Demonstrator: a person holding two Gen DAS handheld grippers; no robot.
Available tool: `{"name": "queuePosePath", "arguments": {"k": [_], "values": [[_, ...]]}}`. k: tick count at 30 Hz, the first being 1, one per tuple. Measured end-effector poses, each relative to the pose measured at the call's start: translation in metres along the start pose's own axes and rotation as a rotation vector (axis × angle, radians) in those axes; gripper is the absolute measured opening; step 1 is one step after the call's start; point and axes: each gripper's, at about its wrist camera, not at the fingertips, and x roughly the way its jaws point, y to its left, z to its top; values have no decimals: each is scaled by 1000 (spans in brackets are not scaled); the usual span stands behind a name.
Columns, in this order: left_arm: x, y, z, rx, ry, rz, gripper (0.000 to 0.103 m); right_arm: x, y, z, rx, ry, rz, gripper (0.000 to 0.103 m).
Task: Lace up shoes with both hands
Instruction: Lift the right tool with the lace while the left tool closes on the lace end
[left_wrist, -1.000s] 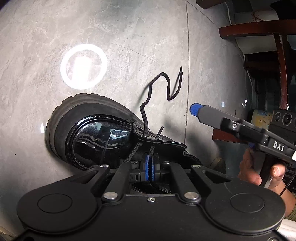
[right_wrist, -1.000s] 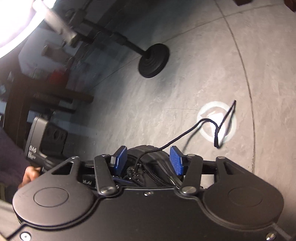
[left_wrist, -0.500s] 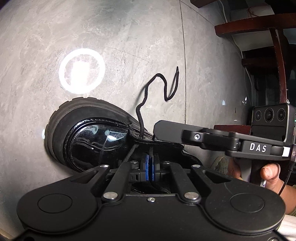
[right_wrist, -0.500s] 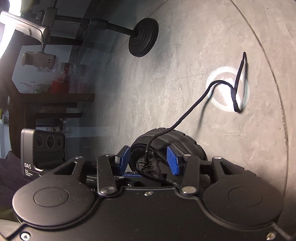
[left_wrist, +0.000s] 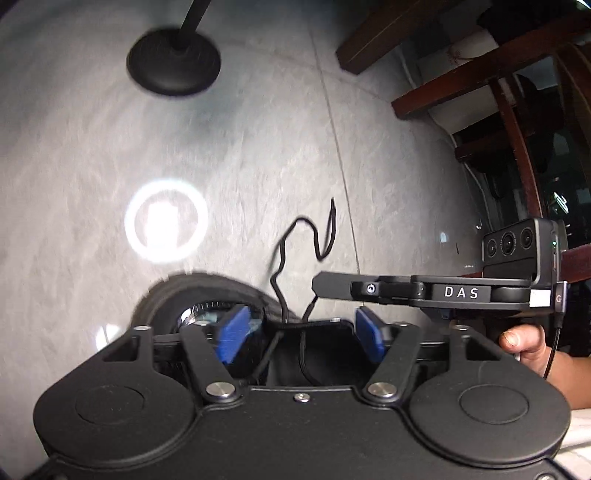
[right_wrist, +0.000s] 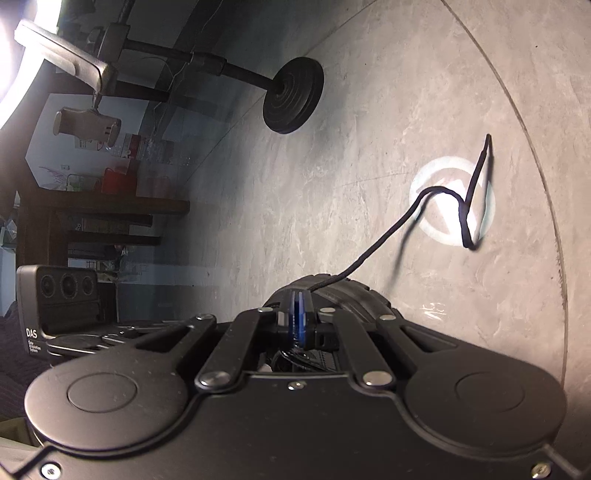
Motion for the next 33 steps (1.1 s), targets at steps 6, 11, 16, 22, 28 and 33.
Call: {"name": "queuePosePath", "arguments": {"k": [6,11,16,22,28,33], "values": [[15,-22,-5,153,22,55,69,-16,6,12,-8,-81,10,3],[23,-31,-13,212,9,41,68,-20,9,15,-11,-93,30,3],[25,-31,-12,228,-42,1,46,-28,19,17,-34,-112,81,3],[25,-26,-11,192,-64,-20,7,-35,24,21,-31,-141,106,3],[11,-22,-5,163,-128,-45,6,-41,33,24,-59,-171,136,3],[0,-27,-1,170,-176,-61,6,-46,41,25,-81,-186,165,3]]}}
